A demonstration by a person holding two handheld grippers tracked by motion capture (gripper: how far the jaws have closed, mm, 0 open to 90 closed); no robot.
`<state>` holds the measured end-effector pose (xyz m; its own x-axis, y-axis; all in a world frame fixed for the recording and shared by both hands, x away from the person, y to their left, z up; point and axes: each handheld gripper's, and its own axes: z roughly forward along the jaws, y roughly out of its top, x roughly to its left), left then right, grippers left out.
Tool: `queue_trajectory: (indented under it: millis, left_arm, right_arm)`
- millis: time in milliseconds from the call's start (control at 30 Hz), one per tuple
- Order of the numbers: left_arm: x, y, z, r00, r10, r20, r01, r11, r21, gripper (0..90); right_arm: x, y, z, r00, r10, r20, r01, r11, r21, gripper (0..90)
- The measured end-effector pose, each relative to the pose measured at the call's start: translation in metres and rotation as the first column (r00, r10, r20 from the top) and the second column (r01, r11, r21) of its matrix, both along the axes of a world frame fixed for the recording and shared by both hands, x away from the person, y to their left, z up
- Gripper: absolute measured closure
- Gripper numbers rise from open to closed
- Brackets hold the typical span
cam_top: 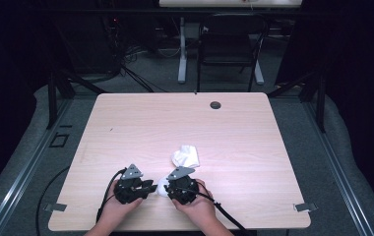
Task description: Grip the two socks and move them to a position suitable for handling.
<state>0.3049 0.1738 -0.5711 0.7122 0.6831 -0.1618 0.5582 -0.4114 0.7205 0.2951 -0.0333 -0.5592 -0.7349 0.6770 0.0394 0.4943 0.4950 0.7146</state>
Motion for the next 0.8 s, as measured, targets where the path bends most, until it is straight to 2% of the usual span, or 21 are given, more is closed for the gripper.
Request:
queue_trajectory:
  millis: [333,400,567,667,800]
  left_arm:
    - [0.001,0.001,0.0,1.0,0.001,-0.003,-0.001,1.0,0.009,71.8]
    - [0.001,0.001,0.0,1.0,0.005,-0.004,-0.005,1.0,0.005,71.8]
    - [0.001,0.002,0.001,1.0,0.006,-0.003,-0.006,1.0,0.005,71.8]
    - [0.001,0.002,0.001,1.0,0.006,-0.003,-0.006,1.0,0.006,71.7]
    - [0.001,0.002,0.001,1.0,0.007,-0.003,-0.007,1.0,0.006,71.5]
  right_arm:
    - [0.003,0.007,-0.01,0.9999,0.012,-0.01,-0.012,0.999,-0.046,71.1]
    - [0.003,0.007,-0.012,0.9998,0.017,-0.013,-0.018,0.997,-0.071,71.9]
    - [0.002,0.009,-0.015,0.9999,0.011,0.009,-0.01,0.997,-0.078,74.5]
    - [0.002,0.008,-0.014,1.0,0.01,-0.001,-0.01,0.996,-0.085,76.9]
    - [0.003,0.007,-0.014,0.9999,-0.001,-0.011,0.0,0.998,-0.067,81.2]
